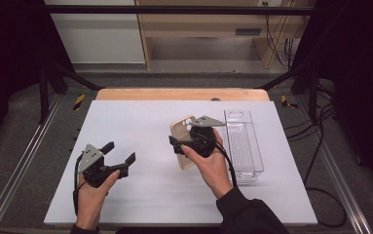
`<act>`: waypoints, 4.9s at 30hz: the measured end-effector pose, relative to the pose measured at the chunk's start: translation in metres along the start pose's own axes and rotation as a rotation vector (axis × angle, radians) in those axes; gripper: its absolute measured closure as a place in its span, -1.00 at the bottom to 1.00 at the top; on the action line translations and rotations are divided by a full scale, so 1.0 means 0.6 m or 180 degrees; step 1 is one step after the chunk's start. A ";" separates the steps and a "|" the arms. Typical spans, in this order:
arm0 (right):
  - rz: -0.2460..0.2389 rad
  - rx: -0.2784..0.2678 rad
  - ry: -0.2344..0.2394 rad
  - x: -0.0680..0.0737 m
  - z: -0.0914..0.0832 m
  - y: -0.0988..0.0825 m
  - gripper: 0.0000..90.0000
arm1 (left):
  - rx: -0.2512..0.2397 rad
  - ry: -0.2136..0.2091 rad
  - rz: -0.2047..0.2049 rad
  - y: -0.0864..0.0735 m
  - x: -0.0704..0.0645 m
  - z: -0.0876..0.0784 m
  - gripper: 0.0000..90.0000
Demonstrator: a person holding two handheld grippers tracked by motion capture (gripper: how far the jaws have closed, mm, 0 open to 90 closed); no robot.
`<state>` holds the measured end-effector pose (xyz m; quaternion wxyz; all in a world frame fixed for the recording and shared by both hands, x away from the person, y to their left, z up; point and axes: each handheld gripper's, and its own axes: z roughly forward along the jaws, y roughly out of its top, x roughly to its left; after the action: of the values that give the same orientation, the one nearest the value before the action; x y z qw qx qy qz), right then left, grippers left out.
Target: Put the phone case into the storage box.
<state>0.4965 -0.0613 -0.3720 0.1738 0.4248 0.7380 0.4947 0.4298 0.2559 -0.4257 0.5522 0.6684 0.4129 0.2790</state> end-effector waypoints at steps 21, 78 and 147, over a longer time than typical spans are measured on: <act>0.0095 -0.0274 -0.0190 -0.051 -0.042 0.064 -0.73 | 0.0062 0.0007 -0.0048 -0.056 0.025 -0.034 -0.86; 0.0479 -0.0609 -0.1291 -0.262 -0.088 0.106 -0.73 | 0.0026 -0.0064 0.0090 -0.058 0.032 -0.033 -0.90; 0.0642 -0.0593 -0.1628 -0.318 -0.013 0.053 -0.74 | -0.0017 -0.0102 0.0215 -0.057 0.033 -0.034 -0.91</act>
<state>0.6160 -0.2133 -0.3718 0.3424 0.5892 0.5756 0.4519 0.4148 0.2849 -0.4560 0.5508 0.6848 0.3805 0.2878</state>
